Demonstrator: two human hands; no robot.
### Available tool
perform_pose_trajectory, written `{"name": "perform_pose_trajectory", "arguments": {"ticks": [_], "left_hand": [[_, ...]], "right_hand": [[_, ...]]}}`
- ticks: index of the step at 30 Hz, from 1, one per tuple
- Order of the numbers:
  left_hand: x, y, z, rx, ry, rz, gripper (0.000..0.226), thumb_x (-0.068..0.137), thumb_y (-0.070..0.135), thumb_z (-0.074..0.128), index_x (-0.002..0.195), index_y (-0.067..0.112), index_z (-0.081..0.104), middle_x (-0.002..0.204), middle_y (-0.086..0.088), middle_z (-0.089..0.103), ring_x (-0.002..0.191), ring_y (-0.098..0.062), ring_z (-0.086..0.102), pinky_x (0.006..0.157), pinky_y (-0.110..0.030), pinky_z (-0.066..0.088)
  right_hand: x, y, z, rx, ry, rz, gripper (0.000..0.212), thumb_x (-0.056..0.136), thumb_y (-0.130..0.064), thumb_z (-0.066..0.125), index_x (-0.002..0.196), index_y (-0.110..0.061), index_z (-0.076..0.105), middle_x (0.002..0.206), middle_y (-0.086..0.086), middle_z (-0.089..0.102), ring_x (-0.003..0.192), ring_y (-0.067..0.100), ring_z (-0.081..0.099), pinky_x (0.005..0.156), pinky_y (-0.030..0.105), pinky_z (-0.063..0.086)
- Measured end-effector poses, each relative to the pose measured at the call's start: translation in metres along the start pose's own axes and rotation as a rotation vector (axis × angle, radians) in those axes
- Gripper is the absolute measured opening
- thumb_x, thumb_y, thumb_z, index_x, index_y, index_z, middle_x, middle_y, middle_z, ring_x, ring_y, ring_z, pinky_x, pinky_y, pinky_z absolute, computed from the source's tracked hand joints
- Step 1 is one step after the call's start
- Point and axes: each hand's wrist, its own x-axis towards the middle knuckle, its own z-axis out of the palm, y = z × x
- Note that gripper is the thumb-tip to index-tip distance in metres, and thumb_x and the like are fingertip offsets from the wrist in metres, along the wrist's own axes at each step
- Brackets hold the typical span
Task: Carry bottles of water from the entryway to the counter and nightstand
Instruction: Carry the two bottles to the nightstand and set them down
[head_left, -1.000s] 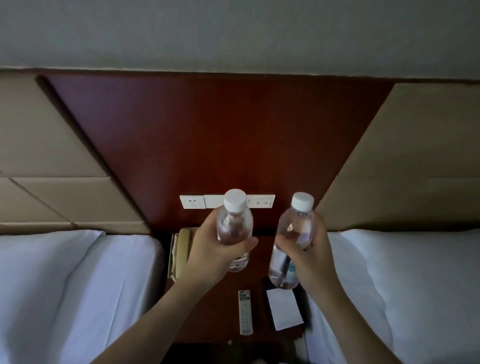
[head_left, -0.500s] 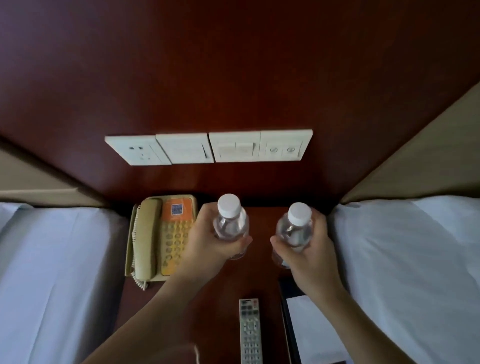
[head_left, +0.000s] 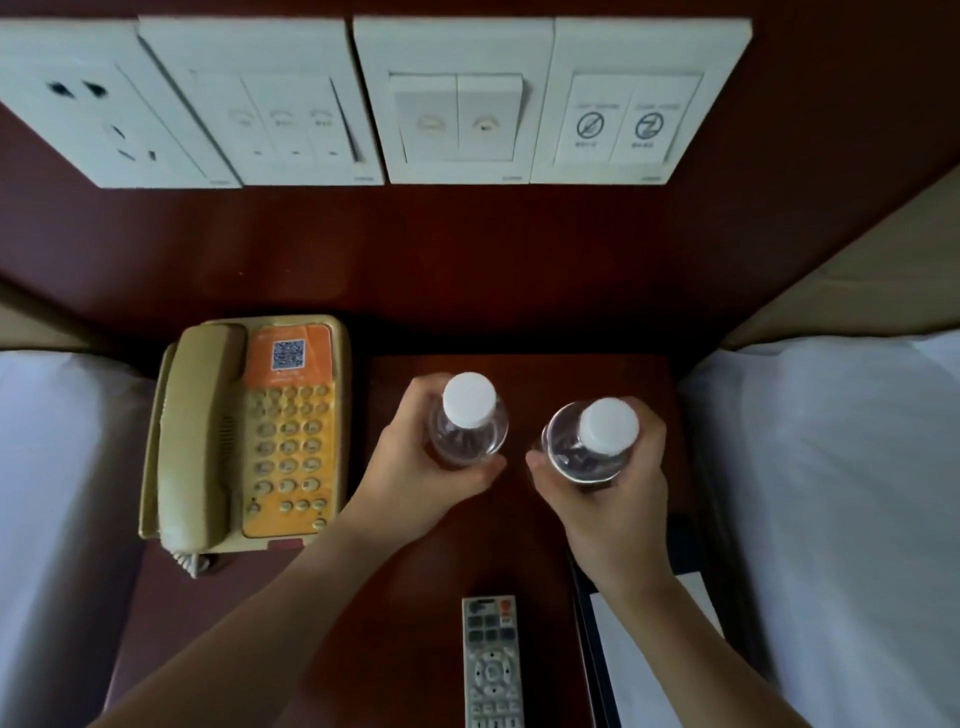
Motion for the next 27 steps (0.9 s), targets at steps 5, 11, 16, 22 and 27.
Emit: {"name": "perform_pose_trajectory", "arguments": {"ticks": [5, 11, 16, 22, 27], "left_hand": [[-0.012, -0.003, 0.019, 0.097, 0.125, -0.144, 0.068, 0.054, 0.035, 0.093, 0.110, 0.028, 0.053, 0.104, 0.010, 0.069, 0.098, 0.000, 0.066, 0.082, -0.013, 0.051], [0.011, -0.013, -0.006, 0.156, -0.027, -0.181, 0.056, 0.060, 0.019, 0.091, 0.111, 0.019, 0.067, 0.100, 0.014, 0.074, 0.096, 0.004, 0.068, 0.088, -0.023, 0.055], [0.052, -0.016, -0.020, 0.182, -0.195, -0.125, 0.060, 0.069, 0.015, 0.084, 0.122, 0.012, 0.058, 0.110, 0.005, 0.071, 0.105, -0.007, 0.067, 0.093, -0.031, 0.054], [0.076, -0.012, -0.016, 0.163, -0.266, -0.103, 0.055, 0.070, 0.000, 0.081, 0.119, 0.006, 0.058, 0.103, 0.005, 0.071, 0.096, 0.000, 0.068, 0.078, -0.012, 0.049], [0.065, -0.018, -0.008, 0.325, -0.069, -0.093, 0.082, 0.053, 0.039, 0.091, 0.124, 0.027, 0.050, 0.119, 0.012, 0.064, 0.116, -0.011, 0.057, 0.095, -0.032, 0.050]], "right_hand": [[-0.006, 0.024, -0.009, -0.057, -0.235, 0.153, 0.069, 0.068, -0.021, 0.089, 0.127, -0.017, 0.054, 0.111, -0.012, 0.067, 0.105, -0.008, 0.061, 0.090, 0.010, 0.048], [0.016, 0.031, -0.011, -0.149, -0.342, 0.158, 0.057, 0.068, -0.023, 0.089, 0.118, -0.011, 0.064, 0.103, -0.018, 0.067, 0.098, -0.003, 0.064, 0.083, 0.001, 0.043], [0.049, 0.027, 0.007, -0.133, -0.311, 0.072, 0.063, 0.068, -0.023, 0.089, 0.121, -0.013, 0.058, 0.108, -0.015, 0.065, 0.097, -0.005, 0.061, 0.080, -0.001, 0.042], [0.075, 0.033, 0.021, -0.159, -0.363, 0.028, 0.069, 0.067, -0.029, 0.089, 0.127, -0.013, 0.059, 0.117, -0.008, 0.069, 0.108, 0.003, 0.064, 0.092, 0.020, 0.053], [0.085, 0.034, 0.028, -0.133, -0.358, 0.028, 0.069, 0.065, -0.031, 0.090, 0.125, -0.014, 0.060, 0.114, -0.009, 0.070, 0.104, 0.000, 0.065, 0.086, 0.014, 0.052]]}}
